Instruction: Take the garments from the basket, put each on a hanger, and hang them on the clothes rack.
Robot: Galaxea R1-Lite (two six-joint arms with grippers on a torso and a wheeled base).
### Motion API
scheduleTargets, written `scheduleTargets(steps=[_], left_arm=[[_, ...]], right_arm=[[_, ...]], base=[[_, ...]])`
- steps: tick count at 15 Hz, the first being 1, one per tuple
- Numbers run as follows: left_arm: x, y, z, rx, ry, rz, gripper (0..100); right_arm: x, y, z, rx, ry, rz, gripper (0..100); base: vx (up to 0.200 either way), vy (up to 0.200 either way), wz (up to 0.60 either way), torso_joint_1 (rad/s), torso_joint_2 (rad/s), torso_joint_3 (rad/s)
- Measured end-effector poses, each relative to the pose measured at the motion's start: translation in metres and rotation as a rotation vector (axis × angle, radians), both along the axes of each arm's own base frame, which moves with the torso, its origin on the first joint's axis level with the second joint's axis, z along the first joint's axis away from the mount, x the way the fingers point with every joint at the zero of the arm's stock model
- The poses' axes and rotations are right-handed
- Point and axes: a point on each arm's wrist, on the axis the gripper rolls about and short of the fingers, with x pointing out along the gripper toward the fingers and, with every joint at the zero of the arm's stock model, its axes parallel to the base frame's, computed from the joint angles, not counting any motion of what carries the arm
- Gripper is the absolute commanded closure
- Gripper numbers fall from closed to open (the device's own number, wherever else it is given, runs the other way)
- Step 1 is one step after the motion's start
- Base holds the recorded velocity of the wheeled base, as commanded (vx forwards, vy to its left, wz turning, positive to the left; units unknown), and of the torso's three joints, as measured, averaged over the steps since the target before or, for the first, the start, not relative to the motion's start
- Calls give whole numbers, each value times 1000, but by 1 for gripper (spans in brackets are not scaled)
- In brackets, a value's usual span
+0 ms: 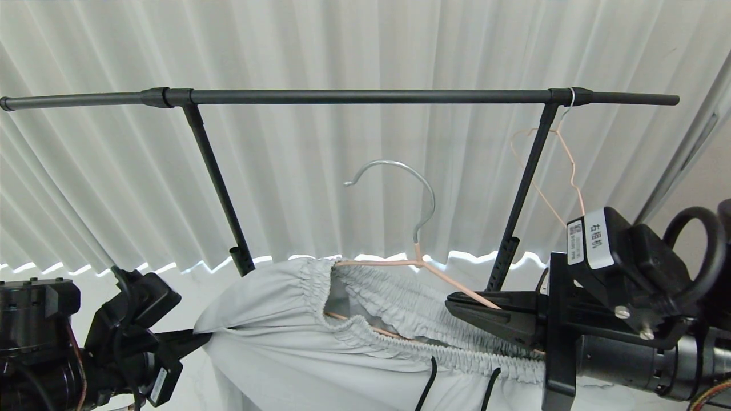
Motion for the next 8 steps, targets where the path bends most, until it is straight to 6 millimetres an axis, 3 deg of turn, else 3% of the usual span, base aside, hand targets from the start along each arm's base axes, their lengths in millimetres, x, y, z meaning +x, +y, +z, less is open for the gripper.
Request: scheduleTargets(steps=[1, 8], left_arm=[[0, 0, 0, 2, -2, -1, 0], [-8, -1, 1, -4, -14, -4, 0]], right_arm=[[0, 0, 0, 0, 1, -1, 100], [6, -3, 0, -1, 1, -31, 100]], base=[[0, 0, 0, 0, 0, 0], [0, 0, 0, 0, 0, 0]])
